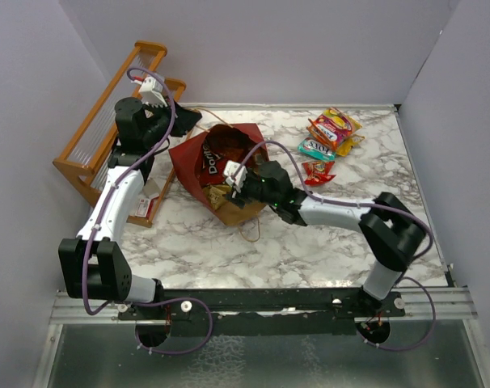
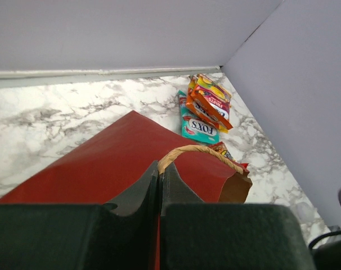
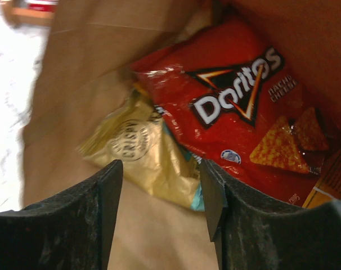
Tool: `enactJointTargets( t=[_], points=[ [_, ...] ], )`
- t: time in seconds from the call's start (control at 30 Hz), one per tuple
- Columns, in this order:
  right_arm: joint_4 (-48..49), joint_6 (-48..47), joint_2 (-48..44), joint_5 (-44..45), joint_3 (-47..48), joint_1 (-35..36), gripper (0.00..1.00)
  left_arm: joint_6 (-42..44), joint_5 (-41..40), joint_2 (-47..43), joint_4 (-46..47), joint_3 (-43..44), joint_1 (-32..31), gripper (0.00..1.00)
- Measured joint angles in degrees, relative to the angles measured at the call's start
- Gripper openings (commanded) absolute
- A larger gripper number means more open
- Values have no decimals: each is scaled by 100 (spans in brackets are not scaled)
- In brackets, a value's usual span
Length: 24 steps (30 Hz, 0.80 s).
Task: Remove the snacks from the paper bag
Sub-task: Take out the snack from the paper bag.
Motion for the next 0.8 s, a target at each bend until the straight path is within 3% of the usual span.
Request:
enactJointTargets(
  t=[0.23,0.4,0.8],
  points=[
    [459,566,1349,855,922,31,56,651,101,-372,87,-52,-22,0],
    [772,804,1788,1097,1165,76,58,1110,179,-634,208,-374,-79,0],
    [1169,1029,2376,896,1639,120,82,1628,105,-1235,586,-1196,-76,0]
  ],
)
